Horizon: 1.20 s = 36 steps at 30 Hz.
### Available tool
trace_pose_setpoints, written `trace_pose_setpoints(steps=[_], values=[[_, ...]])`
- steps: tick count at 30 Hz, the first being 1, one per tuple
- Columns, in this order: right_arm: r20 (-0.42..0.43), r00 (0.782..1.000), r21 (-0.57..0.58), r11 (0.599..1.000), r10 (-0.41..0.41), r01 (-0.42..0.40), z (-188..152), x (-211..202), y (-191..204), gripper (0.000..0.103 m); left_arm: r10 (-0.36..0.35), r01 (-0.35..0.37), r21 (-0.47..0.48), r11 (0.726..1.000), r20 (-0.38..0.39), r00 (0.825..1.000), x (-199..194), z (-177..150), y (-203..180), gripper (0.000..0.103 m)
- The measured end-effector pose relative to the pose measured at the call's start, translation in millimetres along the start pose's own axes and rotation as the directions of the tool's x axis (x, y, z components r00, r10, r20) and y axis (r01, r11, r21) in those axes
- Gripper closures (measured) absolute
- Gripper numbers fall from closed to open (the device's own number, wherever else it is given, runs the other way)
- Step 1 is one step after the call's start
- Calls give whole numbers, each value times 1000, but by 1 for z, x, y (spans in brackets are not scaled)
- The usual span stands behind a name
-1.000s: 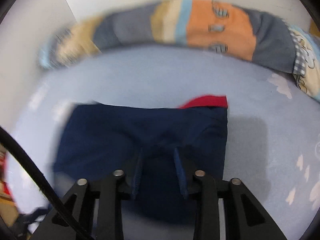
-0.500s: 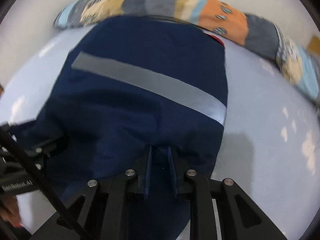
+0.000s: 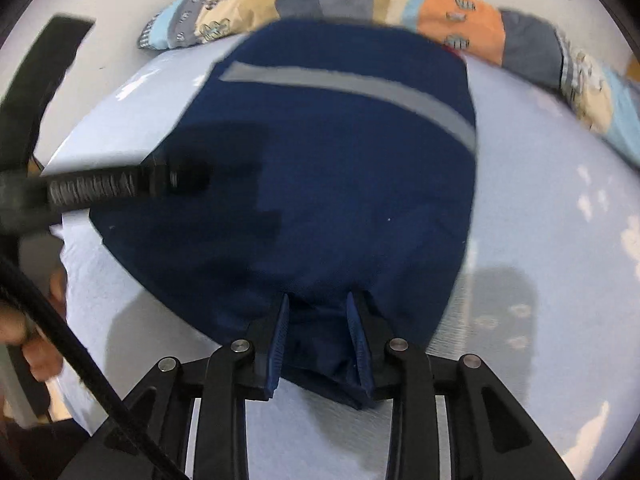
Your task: Fold large clothes
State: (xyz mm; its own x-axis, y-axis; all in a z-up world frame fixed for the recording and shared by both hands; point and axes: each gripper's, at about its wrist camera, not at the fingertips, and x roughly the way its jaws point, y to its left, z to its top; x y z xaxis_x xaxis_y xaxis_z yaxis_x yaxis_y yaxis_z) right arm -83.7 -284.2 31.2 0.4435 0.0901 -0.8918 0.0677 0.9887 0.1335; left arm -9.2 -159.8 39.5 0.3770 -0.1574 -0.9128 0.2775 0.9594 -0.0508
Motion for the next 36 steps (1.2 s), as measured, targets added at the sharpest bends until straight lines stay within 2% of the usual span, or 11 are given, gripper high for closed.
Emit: trace_pose_setpoints(steps=[4,6,7,10,11,13,21,26,30,34,36], values=[[-9,1000,-46,999,1,-1,2,-7,6,68,-11,12,-19,1000,37,999,-12,1,2,10],[42,997,44,996,71,-72,2,-24,-3,66,-19,22,-31,999,80,997,-22,5,1,10],[67,992,50,993,103,-107,5,-36,-4,65,-33,37,-37,999,97,995,-28,6,1,10],[120,990,12,997,79,-81,8,-62,-2,32,-61,68,-46,997,148,987,-39,10,-3,10],[139,988,12,998,65,-68,7,-72,-2,31,-60,67,-38,997,163,985,-42,11,-5,10],[150,984,23,995,90,-95,4,-81,-4,31,-49,53,-19,998,183,982,-45,10,-13,10],[127,986,90,989,105,-117,12,-72,-28,31,-36,34,28,999,116,993,-21,11,-33,10],[116,987,107,987,111,-123,14,-65,-36,31,14,-23,79,997,103,995,-12,7,-38,10],[86,990,102,987,116,-125,14,-53,-34,31,29,-37,89,995,87,996,-9,7,-38,10],[40,993,100,988,114,-118,12,-37,-30,27,24,-32,87,996,90,996,-10,8,-38,11],[39,994,88,991,100,-103,12,-39,-27,27,-20,12,73,997,109,994,-18,13,-37,11]])
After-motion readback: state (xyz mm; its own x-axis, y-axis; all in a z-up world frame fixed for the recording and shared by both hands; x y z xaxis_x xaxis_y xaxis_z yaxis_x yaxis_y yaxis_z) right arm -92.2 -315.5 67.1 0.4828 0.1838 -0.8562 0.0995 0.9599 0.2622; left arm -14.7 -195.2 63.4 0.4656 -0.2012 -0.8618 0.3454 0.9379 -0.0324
